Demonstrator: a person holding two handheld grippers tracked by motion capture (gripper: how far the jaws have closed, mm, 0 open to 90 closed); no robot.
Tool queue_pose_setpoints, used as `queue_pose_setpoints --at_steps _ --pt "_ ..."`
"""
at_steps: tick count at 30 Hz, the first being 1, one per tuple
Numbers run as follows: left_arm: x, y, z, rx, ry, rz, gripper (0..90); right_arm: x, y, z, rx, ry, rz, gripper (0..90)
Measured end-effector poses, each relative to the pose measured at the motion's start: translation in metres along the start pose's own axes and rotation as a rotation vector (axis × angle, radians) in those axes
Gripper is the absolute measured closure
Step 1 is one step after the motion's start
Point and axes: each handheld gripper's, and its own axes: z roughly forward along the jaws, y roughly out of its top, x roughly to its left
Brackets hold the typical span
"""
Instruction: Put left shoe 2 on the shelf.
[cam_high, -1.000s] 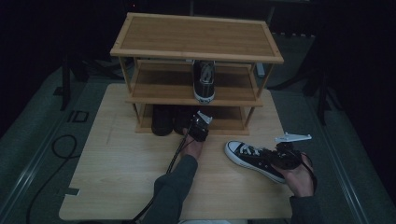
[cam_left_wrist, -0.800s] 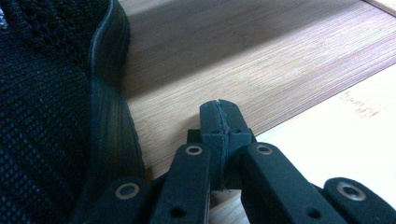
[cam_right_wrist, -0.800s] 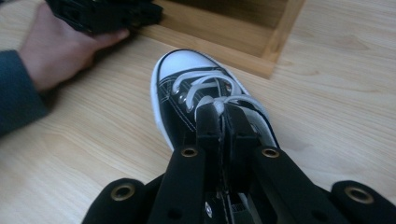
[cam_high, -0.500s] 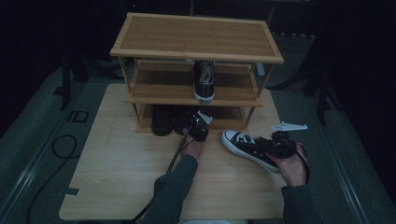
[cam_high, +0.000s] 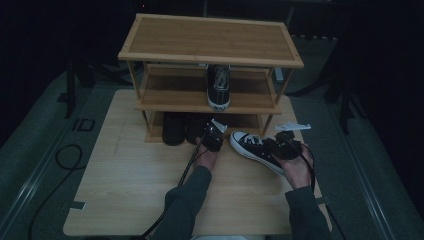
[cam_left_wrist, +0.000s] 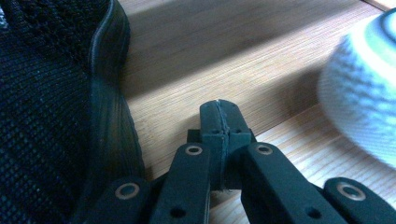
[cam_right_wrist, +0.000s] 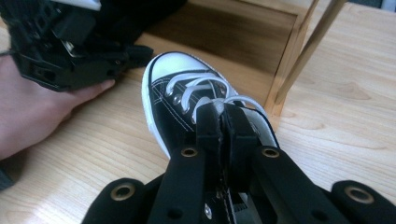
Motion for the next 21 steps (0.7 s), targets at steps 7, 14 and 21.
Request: queue_pose_setpoints --at_steps 7,14,21 --pt "0.0 0.0 0.0 0.0 0.0 0.0 90.0 0.009 -0.011 0.009 0.029 0.01 -0.015 86.7" --pt "0.0 0.0 0.0 -0.001 0.001 0.0 90.0 0.013 -0.022 0.013 0.08 0.065 -0.051 85.6" --pt "0.0 0.0 0.0 -0.001 -0.001 -0.002 90.0 0.008 -0.027 0.007 0.062 0.083 -0.093 75.0"
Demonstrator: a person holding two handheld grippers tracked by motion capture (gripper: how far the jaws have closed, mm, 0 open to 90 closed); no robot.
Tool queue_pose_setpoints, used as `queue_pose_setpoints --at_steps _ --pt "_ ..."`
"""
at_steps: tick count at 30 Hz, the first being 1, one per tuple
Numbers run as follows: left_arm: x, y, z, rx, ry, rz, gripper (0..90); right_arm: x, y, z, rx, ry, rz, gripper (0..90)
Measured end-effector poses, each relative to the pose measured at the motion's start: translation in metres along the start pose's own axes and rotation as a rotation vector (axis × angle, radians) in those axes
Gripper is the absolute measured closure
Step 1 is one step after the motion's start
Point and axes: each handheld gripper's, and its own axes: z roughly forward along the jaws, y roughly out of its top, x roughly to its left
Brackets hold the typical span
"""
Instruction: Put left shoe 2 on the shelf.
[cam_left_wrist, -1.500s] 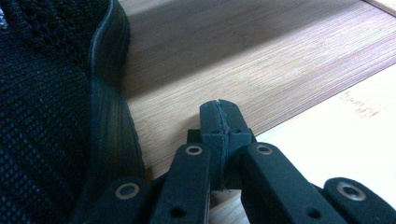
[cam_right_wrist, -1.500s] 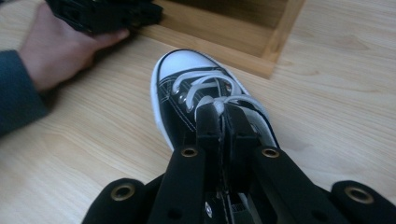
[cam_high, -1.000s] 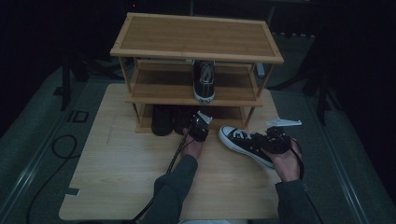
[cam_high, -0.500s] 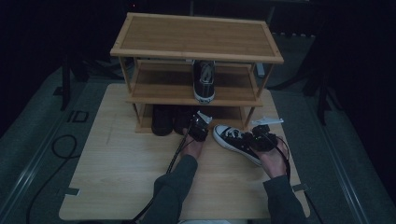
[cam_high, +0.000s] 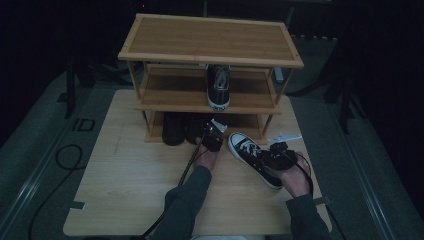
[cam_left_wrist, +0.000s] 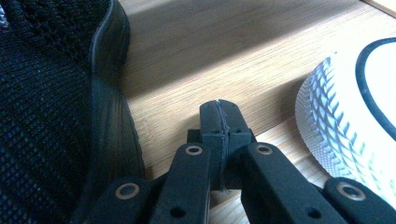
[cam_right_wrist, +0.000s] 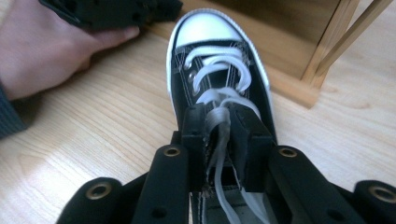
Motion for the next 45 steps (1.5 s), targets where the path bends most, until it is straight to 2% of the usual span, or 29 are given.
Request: queue_pose_setpoints --at_steps 4,8,16,21,22,24,32,35,39,45 --pt "0.0 0.0 0.0 0.0 0.001 0.001 90.0 -0.008 0.001 -0.014 -0.043 -0.017 0.013 72.7" --pt "0.0 0.0 0.0 0.0 0.001 0.001 90.0 -0.018 -0.003 -0.017 -0.037 -0.032 0.025 72.3" --pt "0.0 0.0 0.0 0.0 0.002 0.002 90.0 -0.025 -0.016 -0.002 0.029 -0.019 0.012 75.3" --pt "0.0 0.0 0.0 0.0 0.001 0.001 90.0 -0.026 -0.015 0.006 0.063 -0.021 -0.004 78.2" --pt "0.0 0.0 0.0 0.0 0.001 0.001 90.0 -0.025 -0.014 0.012 0.086 -0.028 -0.022 79.1" --pt "0.0 0.0 0.0 0.0 0.0 0.0 90.0 -0.025 -0.013 0.017 0.1 -0.03 -0.029 80.0" --pt "0.001 0.0 0.0 0.0 -0.005 0.001 90.0 -0.027 -0.008 0.028 0.121 -0.012 -0.043 83.7" --pt "0.001 0.0 0.0 0.001 -0.005 0.001 90.0 -0.027 -0.008 0.027 0.116 -0.01 -0.04 87.6" --pt "0.001 0.0 0.0 0.0 -0.006 0.0 90.0 -0.027 -0.006 0.026 0.118 -0.015 -0.039 87.9" --pt "0.001 0.0 0.0 0.001 -0.006 0.001 90.0 -0.028 -0.007 0.023 0.115 -0.002 -0.003 88.2"
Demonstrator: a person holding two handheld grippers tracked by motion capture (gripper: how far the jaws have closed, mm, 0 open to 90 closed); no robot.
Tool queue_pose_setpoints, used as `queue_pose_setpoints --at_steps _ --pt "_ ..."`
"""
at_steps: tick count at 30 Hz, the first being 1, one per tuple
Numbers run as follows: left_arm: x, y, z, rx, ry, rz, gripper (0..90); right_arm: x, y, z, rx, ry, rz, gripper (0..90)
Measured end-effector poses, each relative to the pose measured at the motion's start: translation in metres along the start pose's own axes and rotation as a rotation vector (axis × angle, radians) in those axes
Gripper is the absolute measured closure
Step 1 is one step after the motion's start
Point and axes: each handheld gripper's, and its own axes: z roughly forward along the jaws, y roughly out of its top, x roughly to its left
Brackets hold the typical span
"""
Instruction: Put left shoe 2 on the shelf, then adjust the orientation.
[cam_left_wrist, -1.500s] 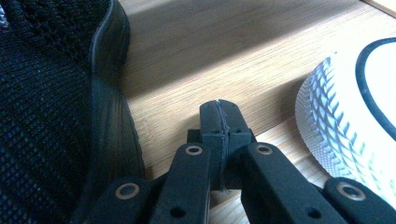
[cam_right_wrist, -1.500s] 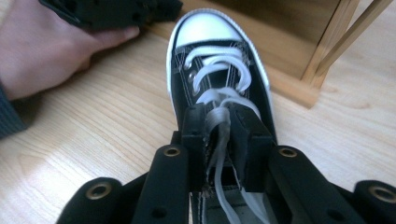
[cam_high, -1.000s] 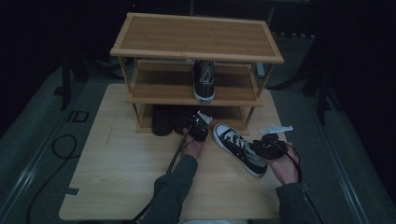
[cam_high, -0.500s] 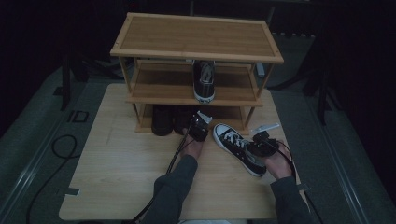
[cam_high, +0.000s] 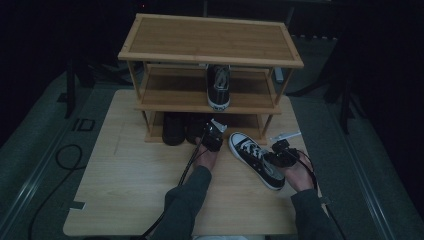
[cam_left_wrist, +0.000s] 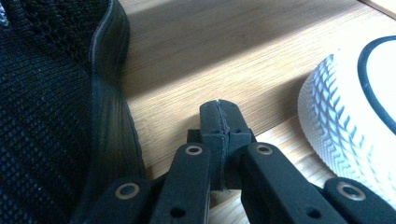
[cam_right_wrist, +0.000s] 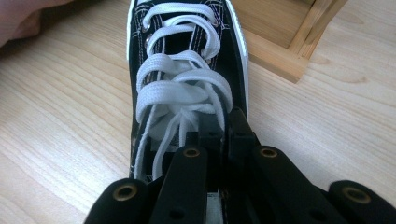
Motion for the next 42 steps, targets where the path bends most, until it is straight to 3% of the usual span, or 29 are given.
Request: queue_pose_setpoints --at_steps 15,26,42 --pt "-0.001 0.0 0.0 -0.001 0.002 0.001 90.0 0.004 -0.009 -0.006 -0.022 0.049 0.059 88.4" --pt "-0.001 0.0 0.0 -0.001 0.007 0.001 90.0 0.003 -0.008 -0.01 -0.046 0.049 0.092 88.6" --pt "-0.001 0.0 0.0 0.0 0.008 0.003 90.0 -0.001 -0.01 -0.025 -0.086 0.076 0.107 88.6"
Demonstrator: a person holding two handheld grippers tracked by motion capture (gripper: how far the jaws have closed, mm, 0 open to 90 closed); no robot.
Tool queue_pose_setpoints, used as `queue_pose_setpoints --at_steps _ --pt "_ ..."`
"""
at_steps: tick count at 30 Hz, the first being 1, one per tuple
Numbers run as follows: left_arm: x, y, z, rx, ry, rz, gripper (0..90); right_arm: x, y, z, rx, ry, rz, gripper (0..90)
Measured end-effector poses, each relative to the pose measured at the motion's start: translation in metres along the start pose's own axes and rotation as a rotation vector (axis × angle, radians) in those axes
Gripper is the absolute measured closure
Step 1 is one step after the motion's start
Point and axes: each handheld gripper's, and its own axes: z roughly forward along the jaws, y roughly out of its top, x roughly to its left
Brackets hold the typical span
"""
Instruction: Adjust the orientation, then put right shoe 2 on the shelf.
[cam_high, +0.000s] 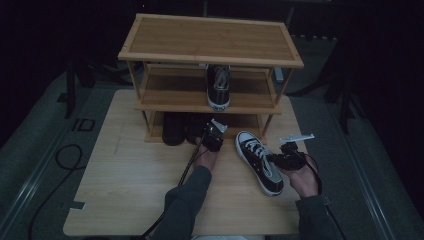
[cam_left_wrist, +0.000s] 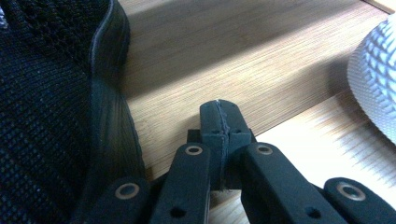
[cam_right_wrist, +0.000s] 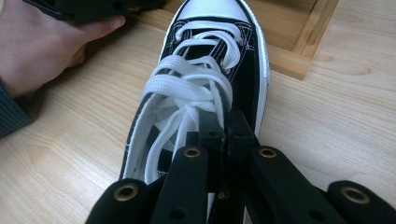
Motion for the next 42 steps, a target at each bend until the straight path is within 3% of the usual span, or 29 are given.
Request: queue_pose_setpoints --at_steps 23,42 --pt "0.0 0.0 0.0 0.0 0.001 0.002 90.0 -0.001 0.004 -0.018 -0.027 0.036 -0.024 88.6" --pt "0.0 0.0 0.0 0.002 0.002 0.002 90.0 -0.005 0.014 -0.035 -0.038 0.075 -0.077 88.5"
